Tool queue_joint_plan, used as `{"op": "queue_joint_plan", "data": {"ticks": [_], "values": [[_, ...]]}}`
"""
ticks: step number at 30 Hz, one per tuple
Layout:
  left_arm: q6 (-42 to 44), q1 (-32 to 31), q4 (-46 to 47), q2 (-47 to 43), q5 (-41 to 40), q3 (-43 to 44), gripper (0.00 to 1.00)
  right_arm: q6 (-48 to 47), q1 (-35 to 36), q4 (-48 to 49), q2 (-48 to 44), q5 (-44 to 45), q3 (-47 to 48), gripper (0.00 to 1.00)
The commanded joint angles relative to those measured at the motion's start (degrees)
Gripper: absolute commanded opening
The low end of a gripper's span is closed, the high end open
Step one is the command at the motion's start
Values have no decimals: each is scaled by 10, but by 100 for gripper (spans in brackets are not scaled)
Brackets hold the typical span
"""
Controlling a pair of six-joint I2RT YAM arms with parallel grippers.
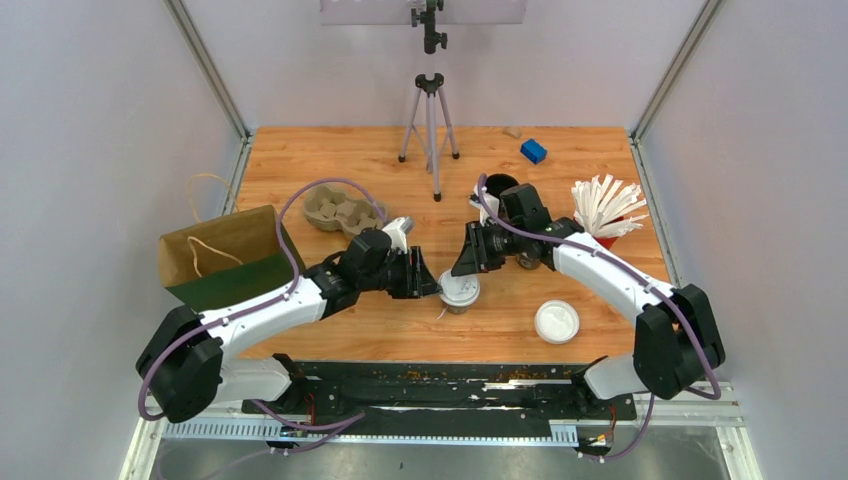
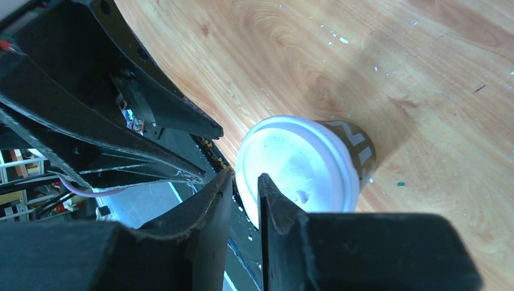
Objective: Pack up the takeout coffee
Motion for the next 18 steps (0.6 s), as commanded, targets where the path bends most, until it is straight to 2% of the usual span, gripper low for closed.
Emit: {"op": "queue_joint_plan", "data": {"ticks": [1, 8, 18], "values": [[43, 4, 4, 8, 6, 45, 51, 41, 8, 40, -38, 14, -18, 22], [45, 35, 49, 33, 45, 43, 50, 48, 10, 49, -32, 23, -39, 20], [32, 37, 111, 66, 88, 17, 50, 49, 11, 68, -11, 23, -69, 19]]}}
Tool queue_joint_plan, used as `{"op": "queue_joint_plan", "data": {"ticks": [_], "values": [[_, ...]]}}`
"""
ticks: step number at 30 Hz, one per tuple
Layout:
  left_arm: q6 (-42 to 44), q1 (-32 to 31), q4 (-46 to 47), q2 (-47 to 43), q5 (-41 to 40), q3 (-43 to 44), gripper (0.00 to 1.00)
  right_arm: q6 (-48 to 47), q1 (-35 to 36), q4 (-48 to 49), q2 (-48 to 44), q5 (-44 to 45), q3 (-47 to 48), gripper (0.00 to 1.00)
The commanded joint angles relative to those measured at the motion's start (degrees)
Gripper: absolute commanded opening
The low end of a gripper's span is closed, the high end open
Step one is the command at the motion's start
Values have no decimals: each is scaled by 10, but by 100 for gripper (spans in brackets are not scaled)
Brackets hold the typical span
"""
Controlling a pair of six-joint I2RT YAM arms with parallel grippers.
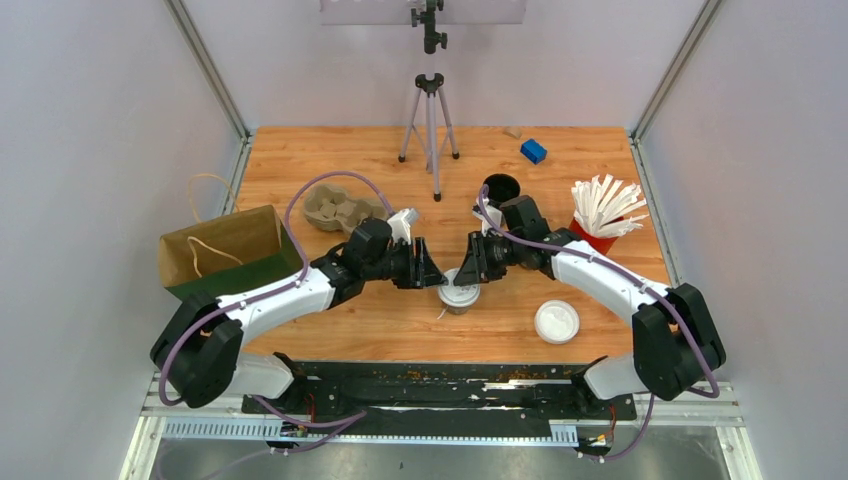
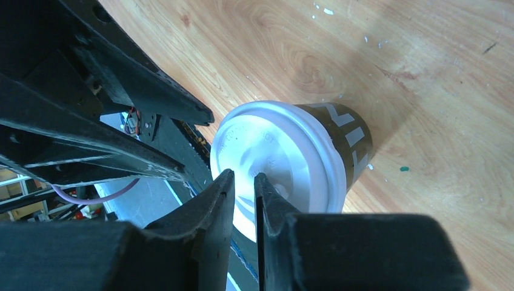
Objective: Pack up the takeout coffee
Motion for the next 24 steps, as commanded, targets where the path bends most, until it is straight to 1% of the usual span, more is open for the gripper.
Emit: {"op": "queue_joint_plan", "data": {"ticks": [1, 10, 16, 24], "values": [[3, 1, 52, 13, 25, -17, 50, 5, 4, 30, 5, 7, -9, 19], [14, 1, 31, 21, 24, -24, 50, 3, 3, 29, -1, 13, -24, 19], [-1, 0, 61, 30, 30, -34, 51, 3, 4, 29, -3, 14, -27, 19], [-16, 0, 82, 41, 28, -53, 49, 3, 4, 30, -2, 16, -30, 19]]}}
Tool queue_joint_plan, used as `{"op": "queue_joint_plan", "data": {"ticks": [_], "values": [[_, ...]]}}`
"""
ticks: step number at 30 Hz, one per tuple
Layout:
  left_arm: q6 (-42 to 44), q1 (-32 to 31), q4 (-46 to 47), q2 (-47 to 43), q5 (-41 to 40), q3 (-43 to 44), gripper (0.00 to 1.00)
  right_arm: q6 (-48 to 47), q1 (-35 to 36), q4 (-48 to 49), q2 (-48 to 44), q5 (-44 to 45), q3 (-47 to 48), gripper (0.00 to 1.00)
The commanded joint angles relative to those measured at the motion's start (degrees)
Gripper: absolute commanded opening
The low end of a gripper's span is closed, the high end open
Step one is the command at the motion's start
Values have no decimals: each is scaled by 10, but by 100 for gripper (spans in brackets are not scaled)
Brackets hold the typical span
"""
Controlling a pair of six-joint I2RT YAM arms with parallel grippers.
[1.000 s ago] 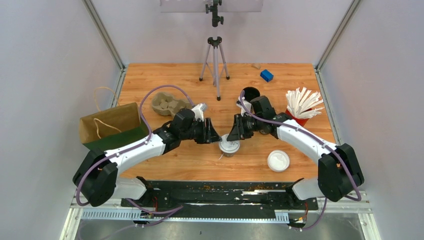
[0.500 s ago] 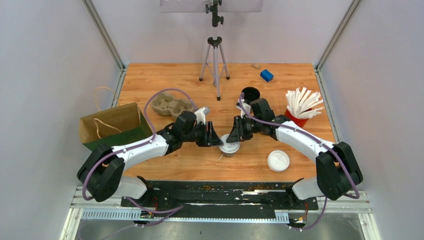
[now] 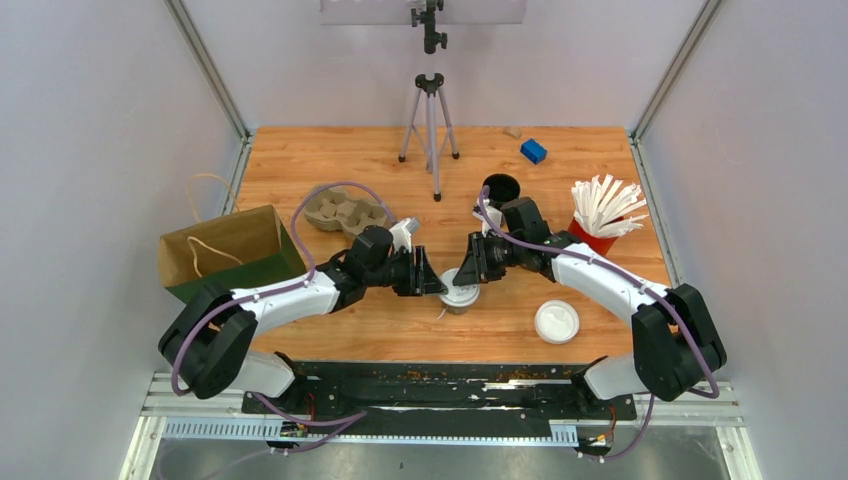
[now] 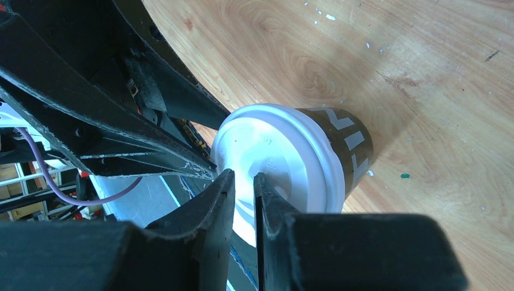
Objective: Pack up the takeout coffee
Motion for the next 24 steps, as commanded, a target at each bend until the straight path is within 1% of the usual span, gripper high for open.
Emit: {"op": "queue_joint_plan", "data": {"ticks": [1, 6, 13, 16, 24], "values": [[-4, 0, 22, 8, -3, -13, 49, -3, 4, -3, -2, 22, -15, 19], [4, 0, -17, 13, -23, -15, 44, -5, 3, 0, -2, 23, -25, 19], [8, 0, -58, 24, -52, -46, 41, -4, 3, 5, -1, 28, -41, 19], [4, -2, -56, 34, -54, -56, 39, -5, 3, 5, 2, 30, -43, 19], [-6, -7, -39, 35, -41, -53, 39, -6, 2, 1, 0, 30, -40, 19]]}}
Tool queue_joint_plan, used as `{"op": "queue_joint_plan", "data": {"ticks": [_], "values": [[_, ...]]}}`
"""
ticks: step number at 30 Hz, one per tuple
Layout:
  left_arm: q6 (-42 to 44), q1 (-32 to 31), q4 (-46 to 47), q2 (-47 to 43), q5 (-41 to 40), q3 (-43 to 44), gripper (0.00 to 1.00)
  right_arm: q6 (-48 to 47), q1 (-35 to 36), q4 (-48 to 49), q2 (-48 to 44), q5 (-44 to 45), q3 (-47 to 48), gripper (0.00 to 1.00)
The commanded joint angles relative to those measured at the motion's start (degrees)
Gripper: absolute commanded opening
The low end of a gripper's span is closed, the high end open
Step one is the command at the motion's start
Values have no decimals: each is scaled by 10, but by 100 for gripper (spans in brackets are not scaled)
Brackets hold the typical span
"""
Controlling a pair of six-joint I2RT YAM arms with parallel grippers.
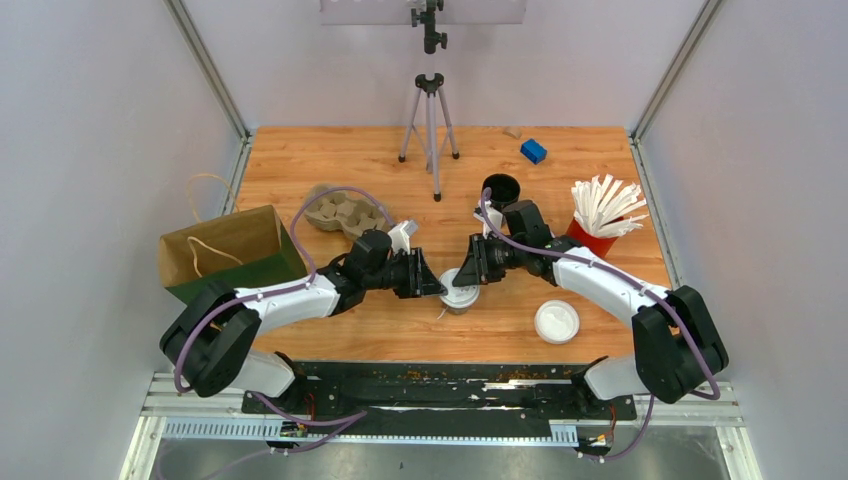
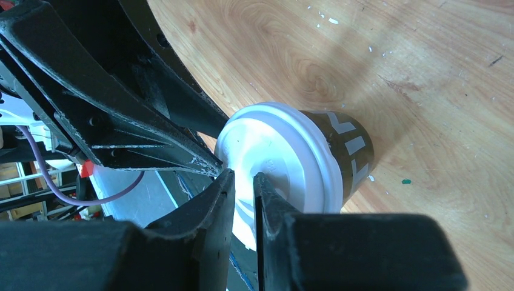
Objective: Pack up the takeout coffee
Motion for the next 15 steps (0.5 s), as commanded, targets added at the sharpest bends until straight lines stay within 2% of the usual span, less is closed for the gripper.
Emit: {"op": "queue_joint_plan", "data": {"ticks": [1, 15], "values": [[23, -7, -87, 22, -37, -24, 39, -11, 3, -37, 7, 36, -13, 19], [-63, -43, -64, -61, -49, -21, 41, -23, 4, -60, 12, 0, 64, 22]]}}
